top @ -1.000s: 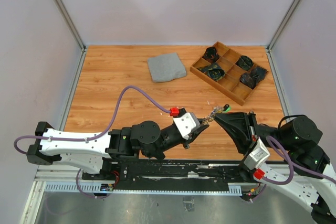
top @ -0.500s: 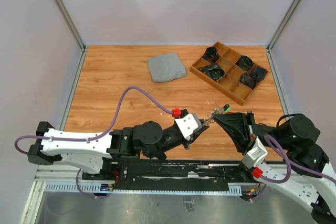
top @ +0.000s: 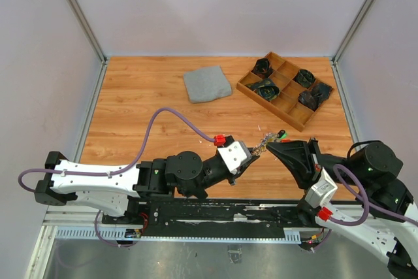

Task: Put the keys on the keyring

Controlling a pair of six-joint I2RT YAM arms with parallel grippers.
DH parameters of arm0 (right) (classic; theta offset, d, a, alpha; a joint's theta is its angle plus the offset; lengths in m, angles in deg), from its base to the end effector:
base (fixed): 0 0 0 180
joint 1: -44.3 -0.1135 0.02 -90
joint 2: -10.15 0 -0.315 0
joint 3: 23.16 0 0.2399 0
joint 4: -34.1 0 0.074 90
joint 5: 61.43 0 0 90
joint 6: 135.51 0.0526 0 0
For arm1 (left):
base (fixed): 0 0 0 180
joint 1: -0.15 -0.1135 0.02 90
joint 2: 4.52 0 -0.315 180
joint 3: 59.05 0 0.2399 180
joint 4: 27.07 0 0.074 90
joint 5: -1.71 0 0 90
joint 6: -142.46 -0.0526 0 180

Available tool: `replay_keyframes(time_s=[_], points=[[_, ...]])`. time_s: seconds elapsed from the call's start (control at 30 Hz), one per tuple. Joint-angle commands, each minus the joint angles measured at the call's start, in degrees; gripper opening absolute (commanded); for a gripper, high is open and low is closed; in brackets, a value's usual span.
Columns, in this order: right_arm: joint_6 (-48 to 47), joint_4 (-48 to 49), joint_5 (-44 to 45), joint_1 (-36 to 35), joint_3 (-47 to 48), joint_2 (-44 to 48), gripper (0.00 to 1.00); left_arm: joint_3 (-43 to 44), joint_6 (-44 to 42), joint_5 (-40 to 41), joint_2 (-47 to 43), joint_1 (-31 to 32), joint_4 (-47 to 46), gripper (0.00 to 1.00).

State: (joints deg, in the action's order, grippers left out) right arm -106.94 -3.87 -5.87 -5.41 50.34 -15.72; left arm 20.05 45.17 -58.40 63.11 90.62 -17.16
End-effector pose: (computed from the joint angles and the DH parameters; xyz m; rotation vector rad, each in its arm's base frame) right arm -0.0137 0.0299 0.4479 -1.3924 0.3541 0.2527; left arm 0.0241 -0.2550 0.4558 0.8816 1.3298 -0.7424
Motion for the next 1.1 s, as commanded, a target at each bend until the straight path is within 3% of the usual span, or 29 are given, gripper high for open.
replay_keyframes(time_s=[0.0,0.1,0.2,0.53,0.83,1.07], points=[[3.16,-0.15,0.66,0.64,2.04,-0.25,0.0,2.01,-0.6,1.11,-0.41,0.36,-2.71,0.06],[6.23,1.12,1.19,0.66,1.81,-0.29,0.01,1.93,-0.46,0.55,-0.59,0.32,-2.97,0.2],[11.13,4.29,1.79,0.66,1.25,-0.24,0.01,1.88,-0.42,0.13,-0.6,0.38,-3.19,0.27],[20.81,10.14,4.73,0.66,-0.44,-0.79,0.0,1.1,-0.61,-0.09,-0.74,0.34,-4.34,0.39],[22.32,10.38,5.58,0.67,-0.9,-1.26,0.0,0.2,-0.51,-0.35,-1.36,0.38,-5.34,0.52],[22.39,10.18,5.79,0.65,-0.86,-1.07,0.0,-1.45,-0.35,-1.48,-4.05,0.32,-7.63,0.55]])
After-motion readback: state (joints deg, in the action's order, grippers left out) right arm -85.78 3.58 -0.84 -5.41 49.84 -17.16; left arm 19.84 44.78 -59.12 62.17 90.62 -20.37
